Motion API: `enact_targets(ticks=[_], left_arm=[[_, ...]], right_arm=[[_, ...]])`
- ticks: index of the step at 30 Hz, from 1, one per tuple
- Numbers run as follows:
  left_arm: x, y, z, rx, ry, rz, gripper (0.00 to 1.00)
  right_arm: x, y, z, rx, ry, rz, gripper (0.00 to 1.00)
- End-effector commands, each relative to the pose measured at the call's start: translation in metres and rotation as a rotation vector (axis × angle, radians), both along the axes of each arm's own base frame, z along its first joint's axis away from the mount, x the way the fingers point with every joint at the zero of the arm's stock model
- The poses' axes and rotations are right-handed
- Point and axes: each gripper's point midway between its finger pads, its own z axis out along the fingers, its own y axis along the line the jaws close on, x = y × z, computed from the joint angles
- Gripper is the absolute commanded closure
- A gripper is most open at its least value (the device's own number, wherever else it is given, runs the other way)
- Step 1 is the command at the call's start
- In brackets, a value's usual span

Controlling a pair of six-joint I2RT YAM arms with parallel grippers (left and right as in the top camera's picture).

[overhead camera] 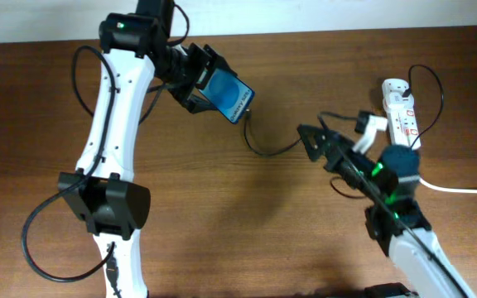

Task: Plug charger to phone and switch on socket
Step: 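Move the right gripper toward the phone held by the left gripper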

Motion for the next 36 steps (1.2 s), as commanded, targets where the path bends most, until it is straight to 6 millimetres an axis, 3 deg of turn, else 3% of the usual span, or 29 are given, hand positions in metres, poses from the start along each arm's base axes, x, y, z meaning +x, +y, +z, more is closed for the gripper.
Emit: enact_targets(ticks=[1, 5, 11, 18, 23, 36], left_arm=[[0.003, 0.001, 0.002, 0.022, -0.008, 0.025, 1.00], [0.005, 0.006, -0.002, 0.061, -0.009, 0.042, 1.00], [0.006, 0.016, -0.017, 0.131, 0.027, 0.079, 1.00], [0.003, 0.023, -0.039, 0.202, 0.098, 0.102, 1.00], [-0.004, 0.016, -0.059, 0.239, 0.155, 0.075, 1.00], [-0.009, -0.008, -0.068, 0.343, 0.101, 0.038, 1.00]], right_arm=[[0.004, 0.031, 0.008, 0.010, 0.004, 0.102, 0.01], [0.006, 0.053, 0.012, 0.016, -0.003, 0.157, 0.01], [0.017, 0.066, 0.021, 0.061, -0.038, 0.102, 0.02], [0.019, 0.088, -0.003, 0.042, 0.012, 0.085, 0.02], [0.024, 0.091, -0.012, 0.061, 0.037, 0.076, 0.08], [0.028, 0.092, -0.030, 0.130, 0.158, 0.044, 0.17]])
